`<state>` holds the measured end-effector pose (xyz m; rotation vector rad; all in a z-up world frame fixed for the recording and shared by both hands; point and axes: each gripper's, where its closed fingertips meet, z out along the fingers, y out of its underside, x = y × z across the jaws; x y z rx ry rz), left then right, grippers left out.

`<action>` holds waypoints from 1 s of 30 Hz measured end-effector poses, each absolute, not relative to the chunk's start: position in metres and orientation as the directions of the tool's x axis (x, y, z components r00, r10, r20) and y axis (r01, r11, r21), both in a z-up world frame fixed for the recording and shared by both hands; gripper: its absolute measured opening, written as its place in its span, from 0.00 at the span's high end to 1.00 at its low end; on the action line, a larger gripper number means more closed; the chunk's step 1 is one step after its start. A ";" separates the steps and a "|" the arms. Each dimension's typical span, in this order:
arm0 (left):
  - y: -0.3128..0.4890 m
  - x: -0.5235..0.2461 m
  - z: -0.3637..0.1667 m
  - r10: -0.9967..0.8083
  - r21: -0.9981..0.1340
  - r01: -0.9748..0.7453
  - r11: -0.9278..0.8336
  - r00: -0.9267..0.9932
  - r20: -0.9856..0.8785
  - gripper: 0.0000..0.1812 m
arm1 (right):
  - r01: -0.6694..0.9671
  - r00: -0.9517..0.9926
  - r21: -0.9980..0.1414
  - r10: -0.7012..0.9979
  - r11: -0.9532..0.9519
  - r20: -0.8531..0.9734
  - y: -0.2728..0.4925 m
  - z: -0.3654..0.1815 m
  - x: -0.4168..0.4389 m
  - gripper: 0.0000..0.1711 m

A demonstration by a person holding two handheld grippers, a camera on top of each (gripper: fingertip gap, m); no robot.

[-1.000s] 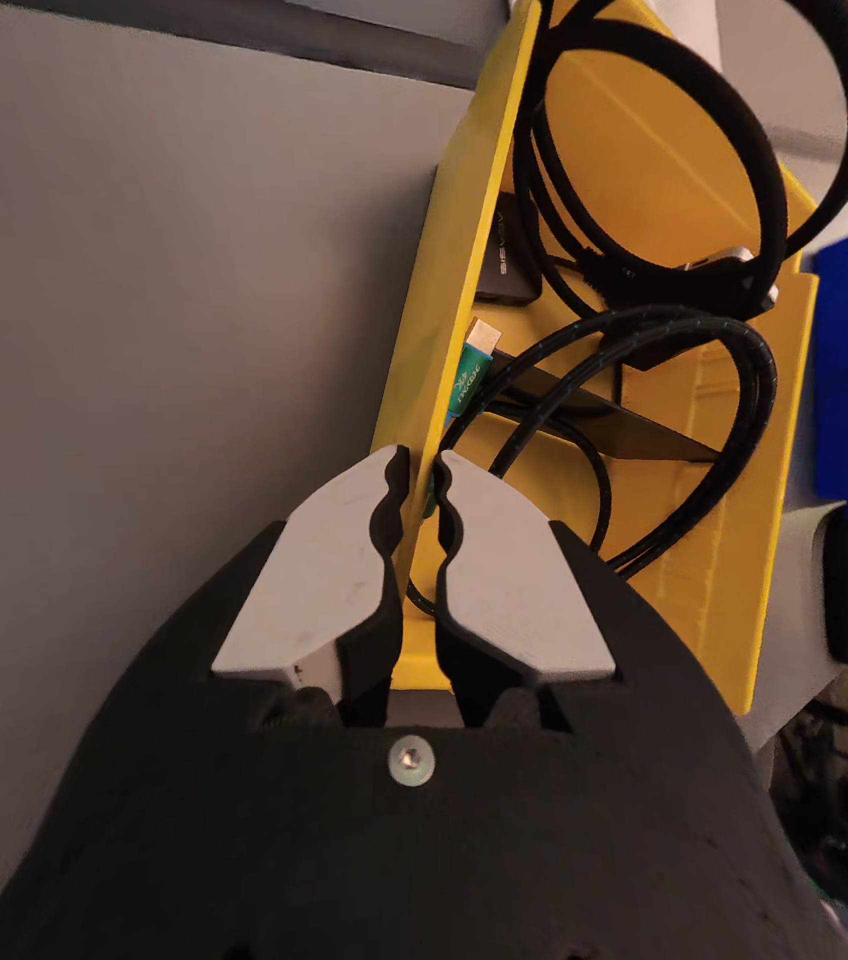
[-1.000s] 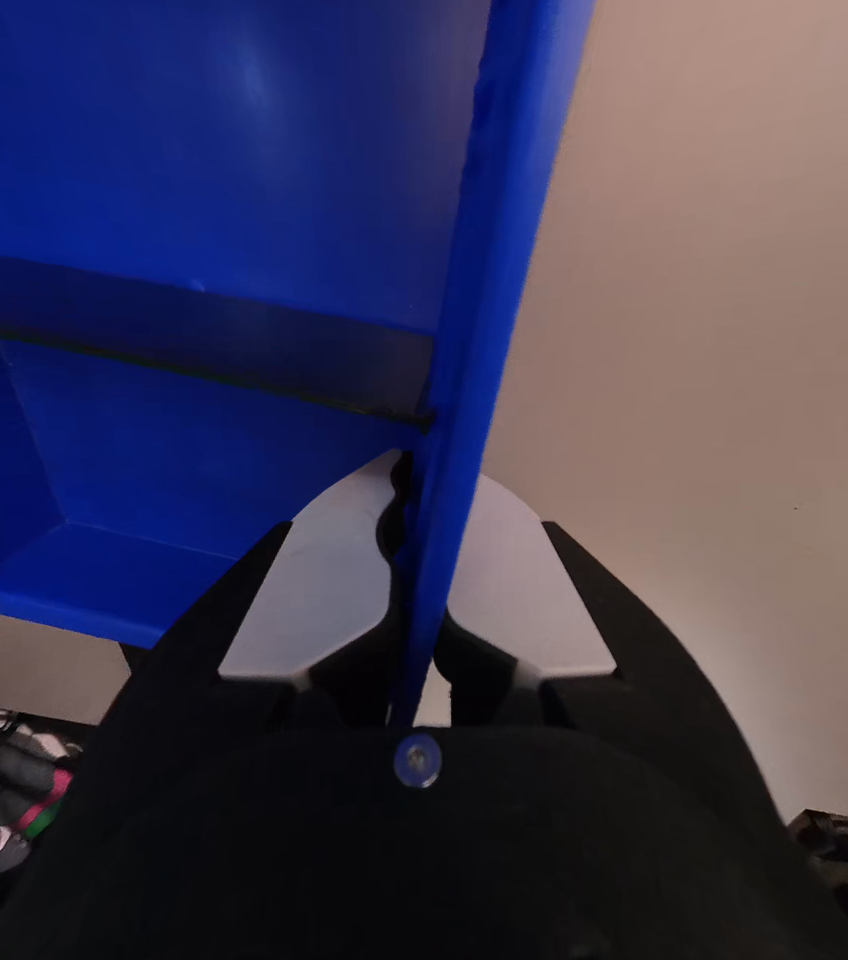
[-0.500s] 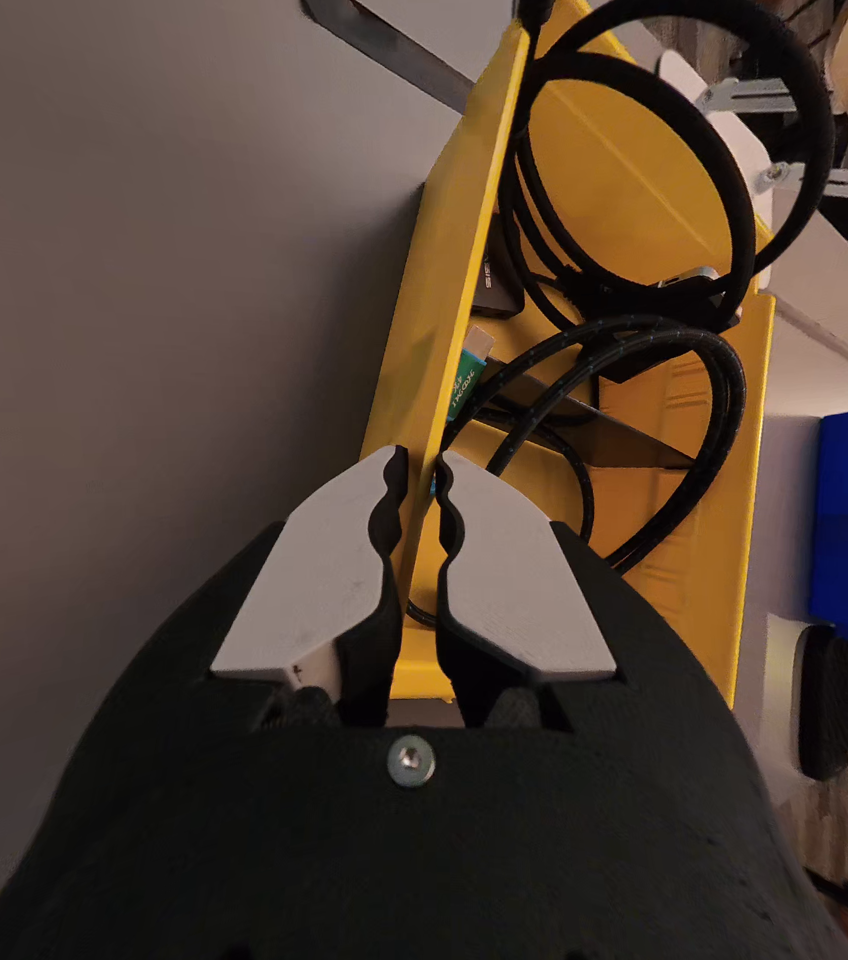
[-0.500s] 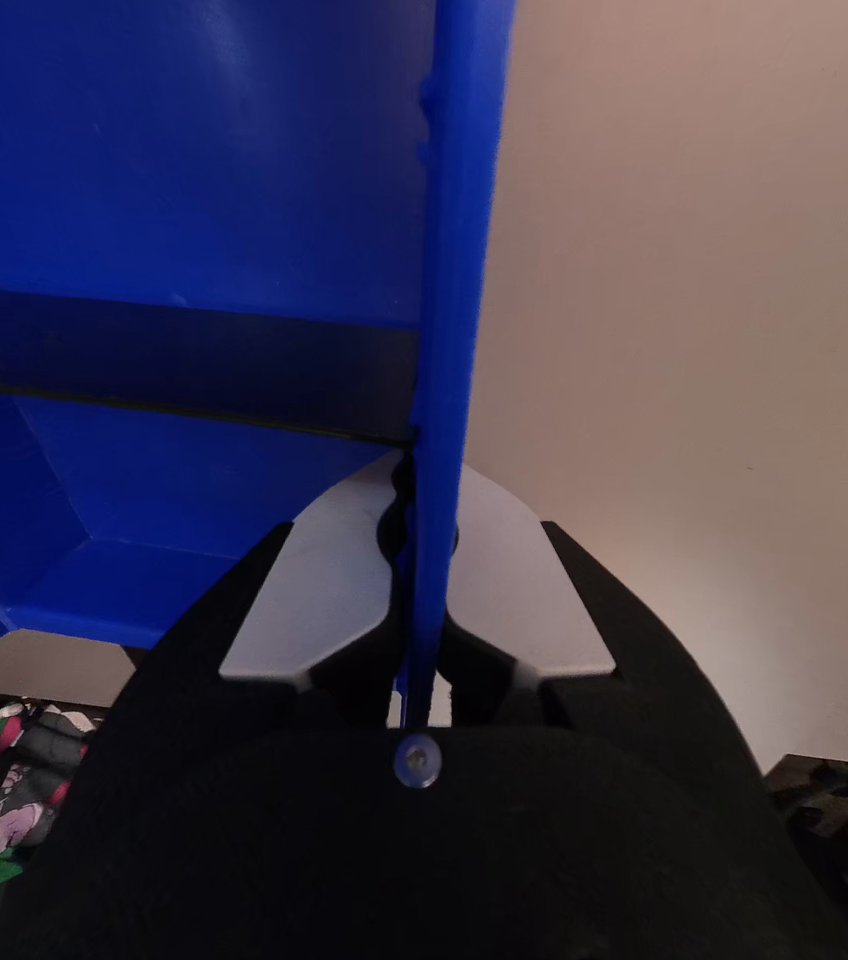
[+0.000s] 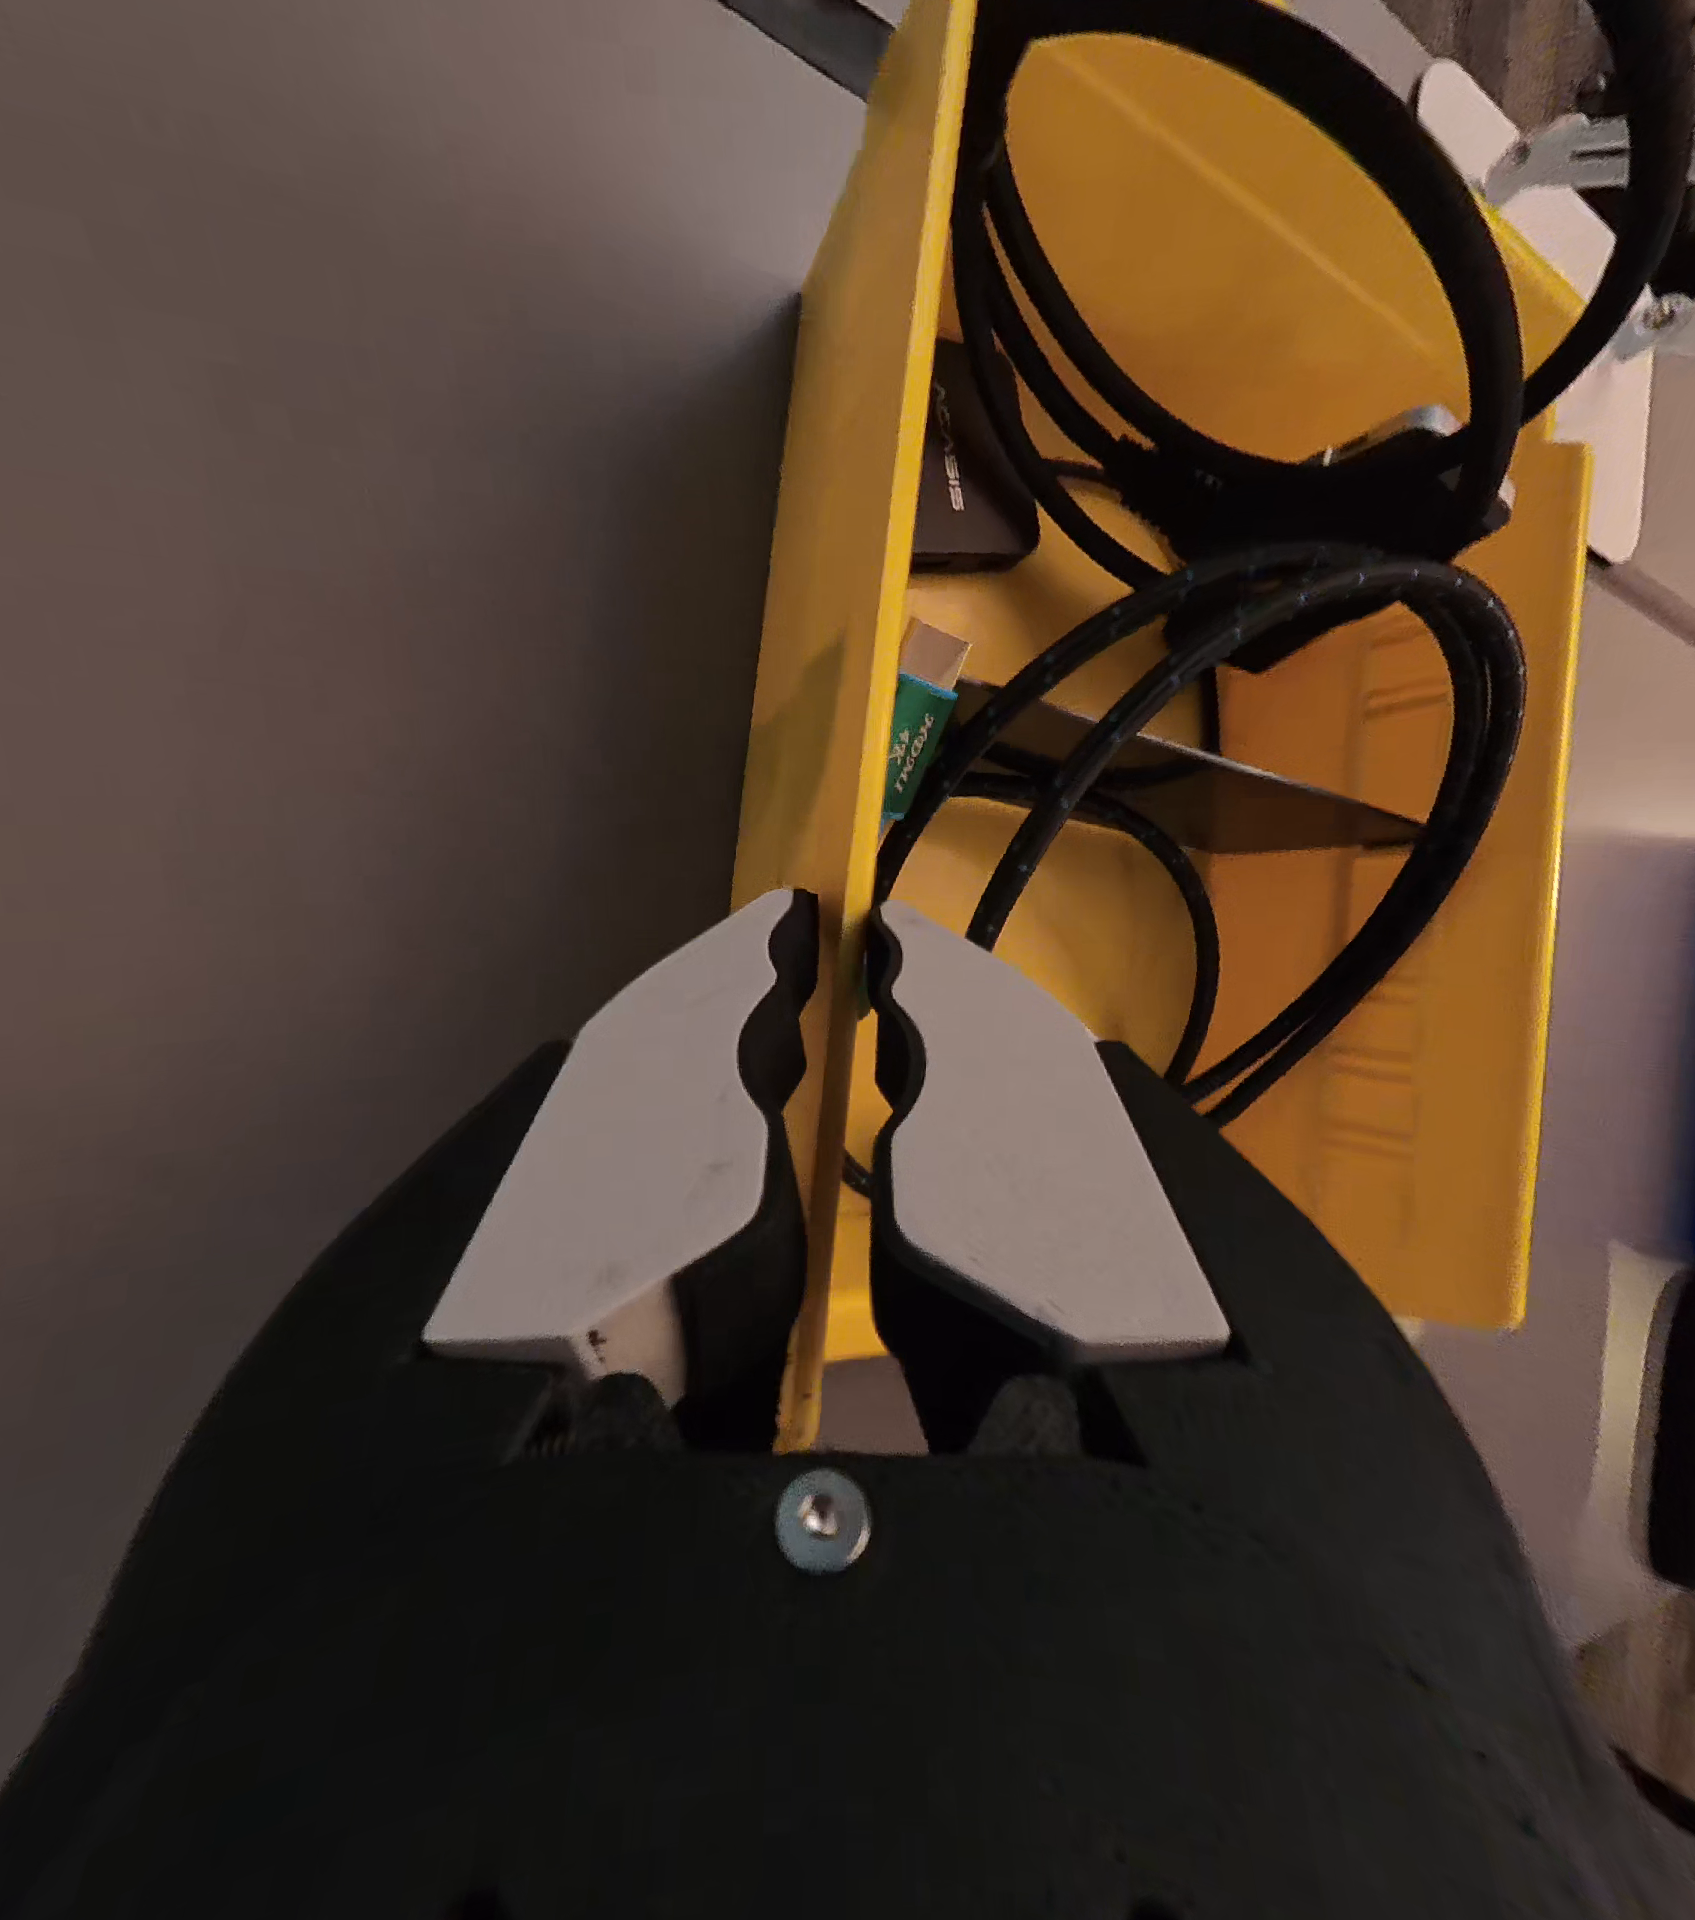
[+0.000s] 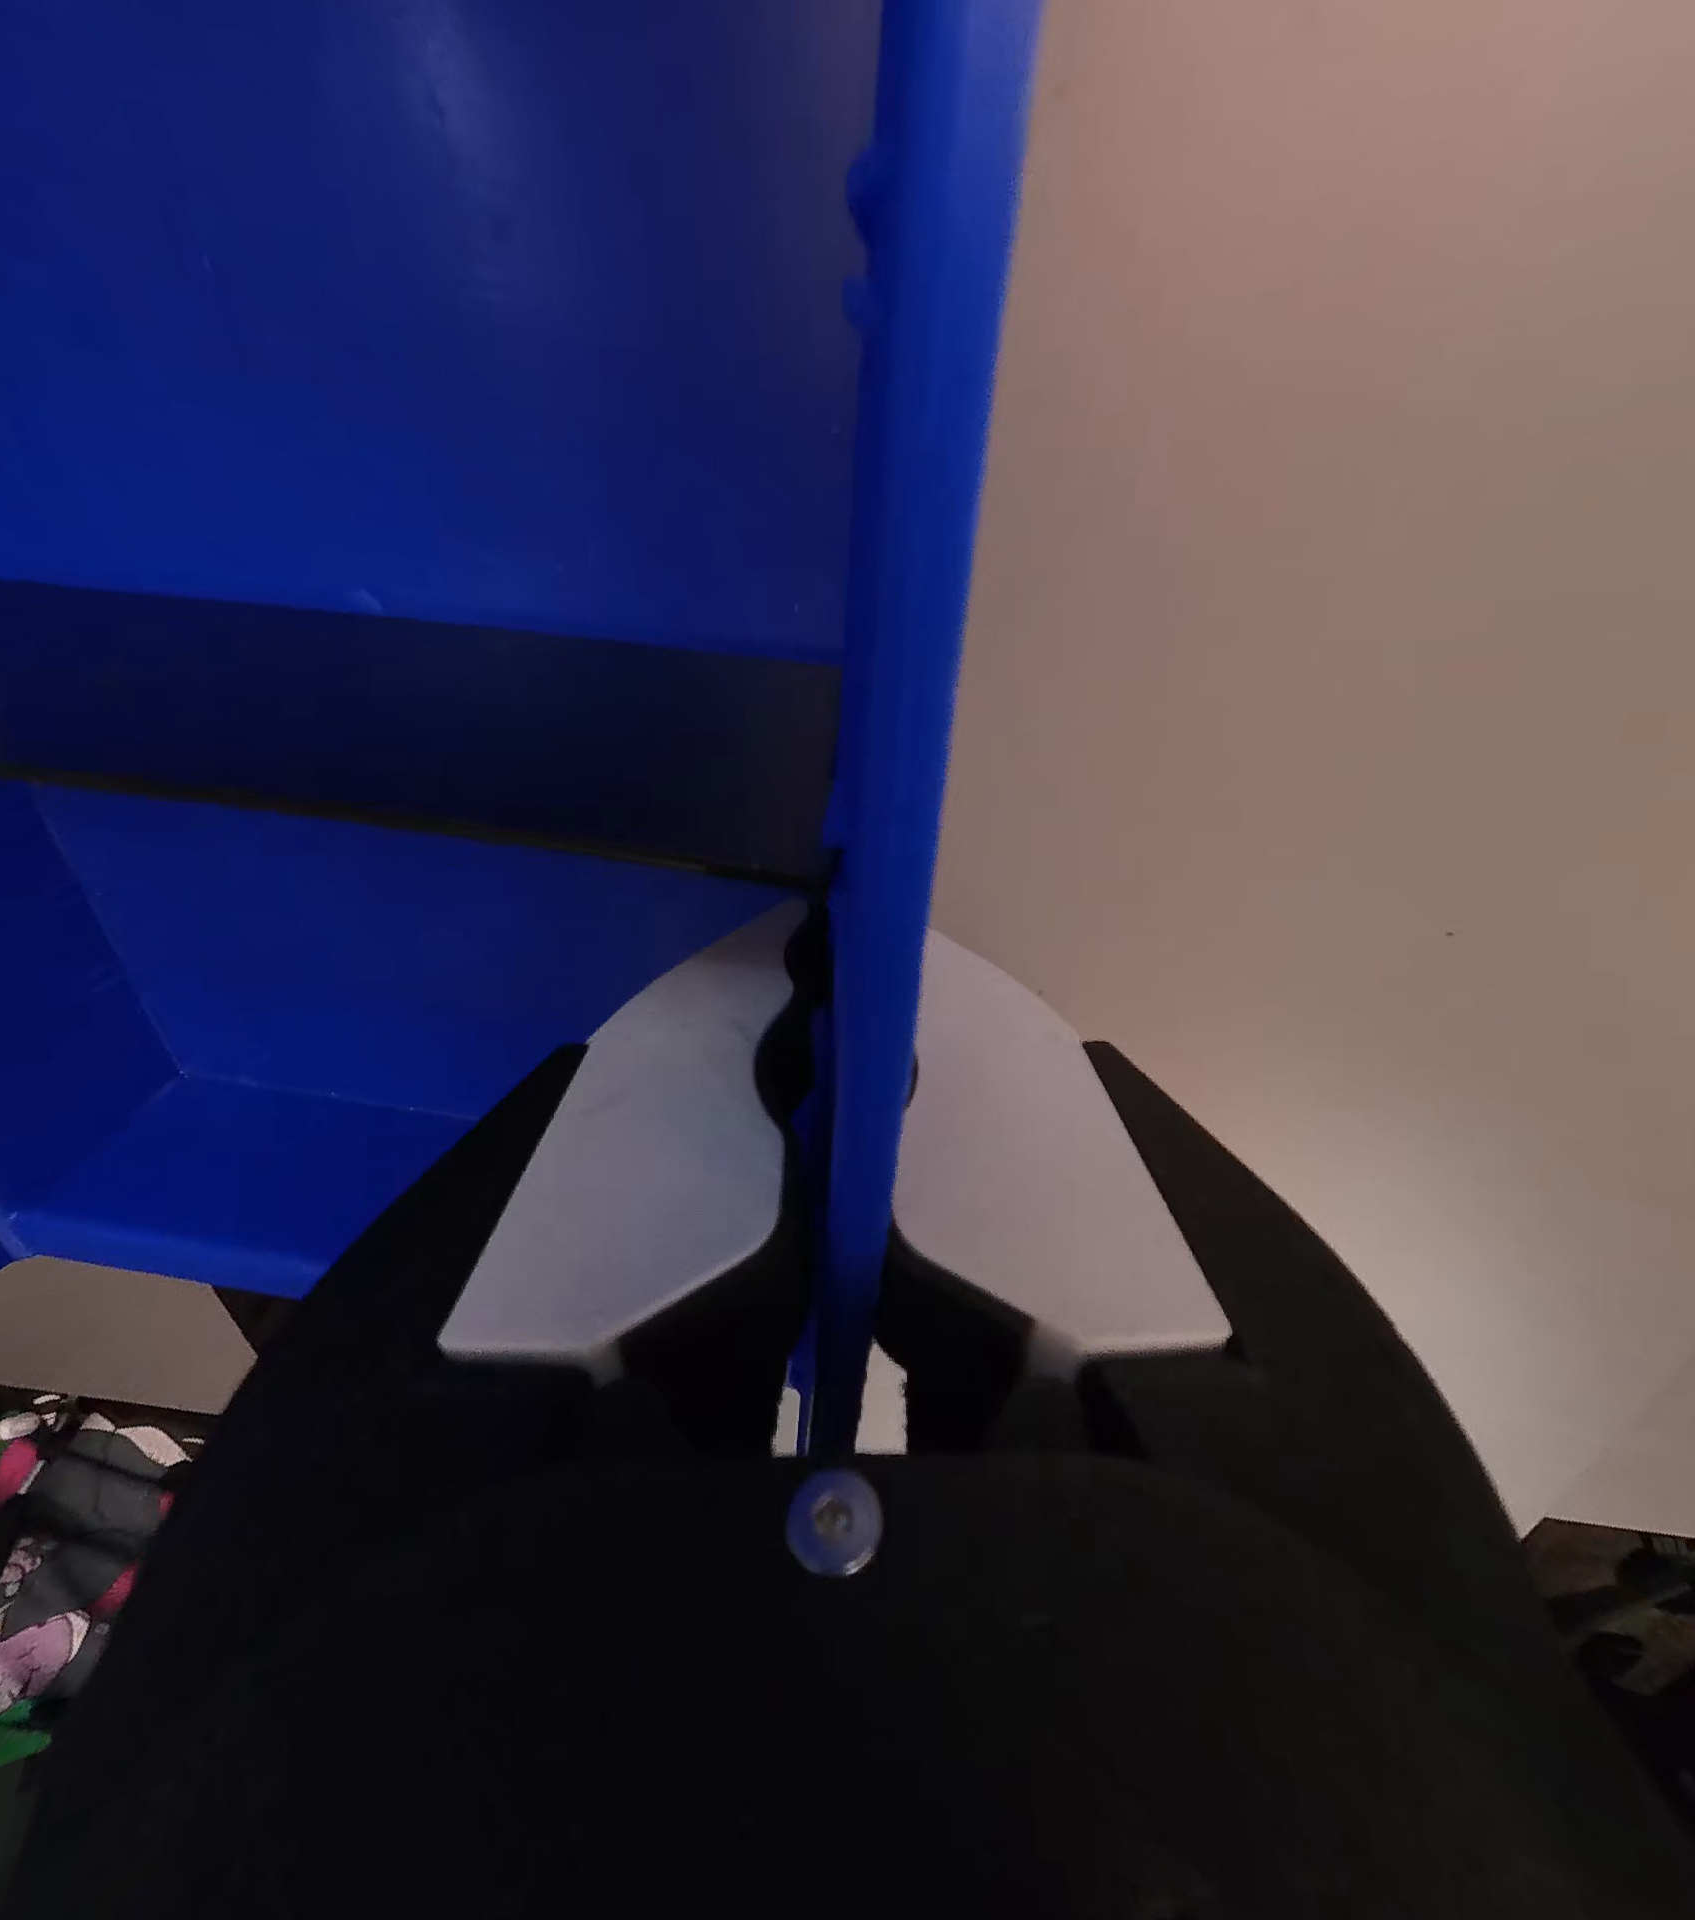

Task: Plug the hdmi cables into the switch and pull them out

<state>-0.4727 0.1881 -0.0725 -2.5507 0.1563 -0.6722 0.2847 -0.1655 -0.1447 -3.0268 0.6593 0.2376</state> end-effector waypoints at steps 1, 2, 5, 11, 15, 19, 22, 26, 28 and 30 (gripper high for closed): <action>0.186 -0.471 -0.073 -0.239 -0.484 0.004 -0.875 0.866 0.439 0.96 | -0.412 0.900 0.001 -0.407 -0.911 -0.156 -0.166 -0.145 0.285 0.96; 0.185 -0.469 -0.073 -0.245 -0.478 -0.002 -0.878 0.861 0.445 0.96 | -0.407 0.902 0.007 -0.403 -0.913 -0.155 -0.166 -0.145 0.284 0.96; 0.183 -0.465 -0.073 -0.262 -0.474 -0.019 -0.880 0.853 0.451 0.95 | -0.403 0.904 0.027 -0.402 -0.915 -0.146 -0.167 -0.146 0.284 0.96; 0.186 -0.466 -0.072 -0.266 -0.483 -0.011 -0.875 0.846 0.462 0.95 | -0.406 0.902 0.041 -0.407 -0.913 -0.146 -0.167 -0.147 0.284 0.96; 0.191 -0.469 -0.072 -0.251 -0.497 0.012 -0.868 0.852 0.459 0.95 | -0.400 0.905 0.053 -0.403 -0.915 -0.136 -0.166 -0.147 0.286 0.97; 0.191 -0.469 -0.072 -0.244 -0.494 0.017 -0.869 0.854 0.459 0.95 | -0.397 0.906 0.067 -0.402 -0.916 -0.130 -0.166 -0.147 0.293 0.97; 0.191 -0.469 -0.073 -0.240 -0.493 0.017 -0.870 0.858 0.453 0.95 | -0.416 0.897 0.077 -0.423 -0.906 -0.125 -0.166 -0.147 0.300 0.97; 0.193 -0.469 -0.071 -0.218 -0.487 0.047 -0.872 0.854 0.473 0.95 | -0.402 0.907 0.066 -0.407 -0.913 -0.110 -0.166 -0.147 0.301 0.96; 0.198 -0.473 -0.063 -0.202 -0.519 0.089 -0.850 0.855 0.478 0.93 | -0.391 0.915 0.054 -0.394 -0.919 -0.082 -0.167 -0.147 0.303 0.94; 0.202 -0.481 -0.054 -0.184 -0.559 0.121 -0.820 0.870 0.458 0.91 | -0.370 0.928 0.035 -0.371 -0.928 -0.037 -0.168 -0.146 0.307 0.89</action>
